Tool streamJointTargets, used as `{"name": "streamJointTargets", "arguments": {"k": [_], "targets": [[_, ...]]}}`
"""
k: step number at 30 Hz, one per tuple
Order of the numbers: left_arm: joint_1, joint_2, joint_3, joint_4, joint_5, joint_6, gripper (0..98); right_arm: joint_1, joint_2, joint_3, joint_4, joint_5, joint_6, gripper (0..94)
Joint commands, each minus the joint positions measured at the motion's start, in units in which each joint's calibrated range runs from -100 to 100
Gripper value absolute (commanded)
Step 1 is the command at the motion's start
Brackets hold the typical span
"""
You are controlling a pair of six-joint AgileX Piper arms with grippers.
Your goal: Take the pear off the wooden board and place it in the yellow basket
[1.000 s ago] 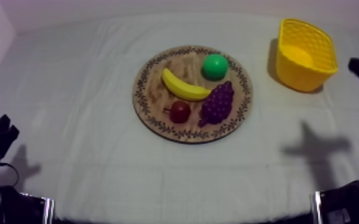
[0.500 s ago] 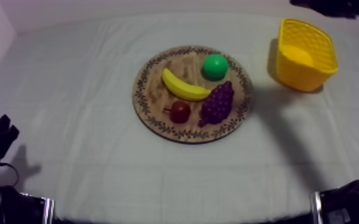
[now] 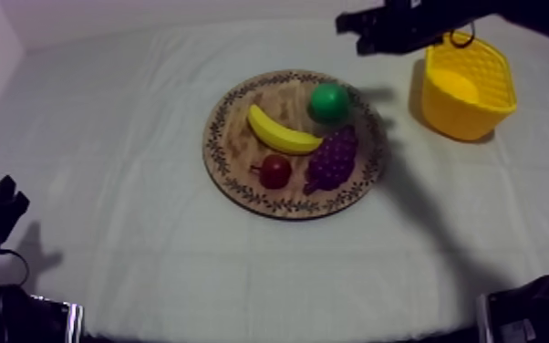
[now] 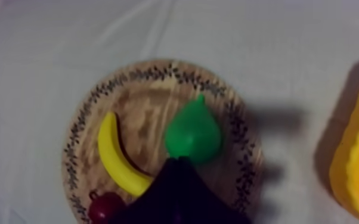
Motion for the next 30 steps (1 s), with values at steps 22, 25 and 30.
{"name": "streamJointTargets", "arguments": {"k": [22,25,30], "targets": [[0.01,-0.04,0.02,0.00,0.00,0.00,0.1,-2.89,-0.15,12.02,4.56,-13.33,-0.81,86.8],[0.01,-0.04,0.02,0.00,0.00,0.00,0.1,-2.75,0.91,11.78,4.18,-13.87,-0.41,85.7],[0.01,-0.04,0.02,0.00,0.00,0.00,0.1,-2.22,5.46,7.58,3.94,-12.21,-0.11,84.7]]}}
